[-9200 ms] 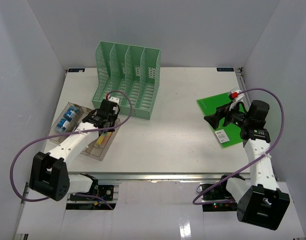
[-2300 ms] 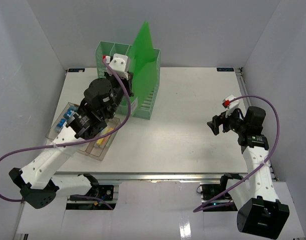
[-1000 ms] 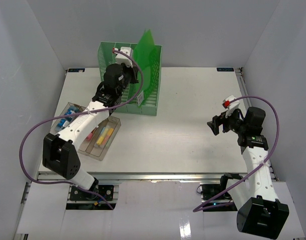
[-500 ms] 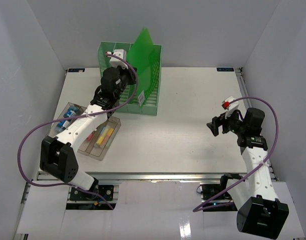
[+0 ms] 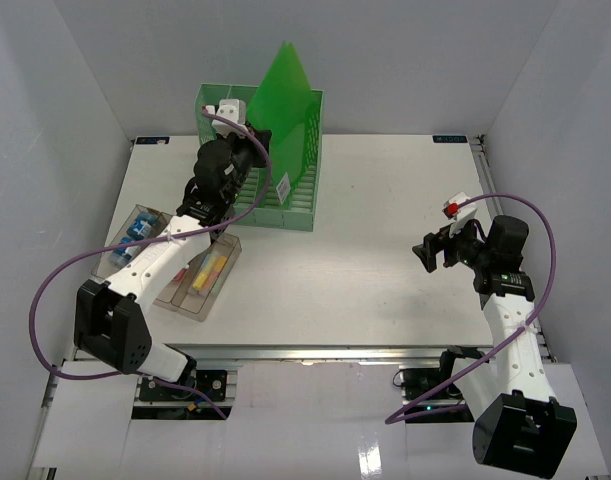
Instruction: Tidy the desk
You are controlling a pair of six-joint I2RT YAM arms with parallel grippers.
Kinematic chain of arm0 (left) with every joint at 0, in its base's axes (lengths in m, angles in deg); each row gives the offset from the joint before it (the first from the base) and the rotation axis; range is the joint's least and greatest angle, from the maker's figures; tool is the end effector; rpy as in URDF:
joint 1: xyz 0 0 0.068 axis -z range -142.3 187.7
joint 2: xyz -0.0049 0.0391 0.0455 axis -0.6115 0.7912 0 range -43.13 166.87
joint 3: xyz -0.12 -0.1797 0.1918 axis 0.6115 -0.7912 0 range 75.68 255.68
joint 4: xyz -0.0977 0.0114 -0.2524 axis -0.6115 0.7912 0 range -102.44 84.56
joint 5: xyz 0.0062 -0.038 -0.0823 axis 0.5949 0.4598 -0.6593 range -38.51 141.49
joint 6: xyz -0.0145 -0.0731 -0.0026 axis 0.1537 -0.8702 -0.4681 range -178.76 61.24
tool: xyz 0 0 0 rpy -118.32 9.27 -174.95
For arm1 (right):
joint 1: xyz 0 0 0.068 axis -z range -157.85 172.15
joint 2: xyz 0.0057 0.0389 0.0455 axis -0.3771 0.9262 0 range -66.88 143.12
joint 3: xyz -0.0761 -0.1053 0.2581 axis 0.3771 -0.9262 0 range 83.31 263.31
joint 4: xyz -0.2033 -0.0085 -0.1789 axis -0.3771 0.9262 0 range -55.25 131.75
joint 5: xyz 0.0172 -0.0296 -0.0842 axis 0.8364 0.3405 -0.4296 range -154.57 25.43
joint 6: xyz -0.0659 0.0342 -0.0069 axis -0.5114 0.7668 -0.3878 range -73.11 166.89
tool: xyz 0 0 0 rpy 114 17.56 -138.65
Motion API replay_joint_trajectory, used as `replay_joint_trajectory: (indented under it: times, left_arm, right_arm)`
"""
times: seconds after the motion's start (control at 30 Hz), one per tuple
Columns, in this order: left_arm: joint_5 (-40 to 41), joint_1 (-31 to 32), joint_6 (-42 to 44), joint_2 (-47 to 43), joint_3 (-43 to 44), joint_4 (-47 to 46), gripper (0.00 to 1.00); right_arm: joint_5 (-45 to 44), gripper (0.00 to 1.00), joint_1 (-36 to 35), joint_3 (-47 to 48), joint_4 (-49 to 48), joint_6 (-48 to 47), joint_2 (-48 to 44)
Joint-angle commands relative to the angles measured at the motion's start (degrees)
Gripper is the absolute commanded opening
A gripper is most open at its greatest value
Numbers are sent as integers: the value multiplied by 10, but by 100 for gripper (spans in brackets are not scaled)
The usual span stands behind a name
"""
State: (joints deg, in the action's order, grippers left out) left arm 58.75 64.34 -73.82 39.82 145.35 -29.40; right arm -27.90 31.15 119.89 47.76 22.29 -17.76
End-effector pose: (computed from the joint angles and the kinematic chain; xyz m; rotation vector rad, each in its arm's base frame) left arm 0.3462 -0.1648 0.4005 0.0511 1.5260 -0.4878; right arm 0.2136 0.0039 0.2753 -0.6482 1.8205 0.2556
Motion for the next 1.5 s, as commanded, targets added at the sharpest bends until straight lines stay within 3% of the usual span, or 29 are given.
replay_joint_trajectory:
  times: [0.0, 0.57, 0.93, 1.47]
  left_arm:
    - [-15, 11, 7, 4, 10, -69, 0]
    - [26, 40, -17, 44, -13, -90, 0]
    - [132, 73, -23, 62, 15, -47, 0]
    - [158, 89, -3, 102, 80, -40, 0]
  right_arm:
    - [11, 90, 2, -5, -26, 1, -3]
    - [11, 90, 2, -6, -26, 1, -2]
    - [11, 90, 2, -6, -26, 2, -3]
    - [13, 90, 2, -7, -26, 2, -7]
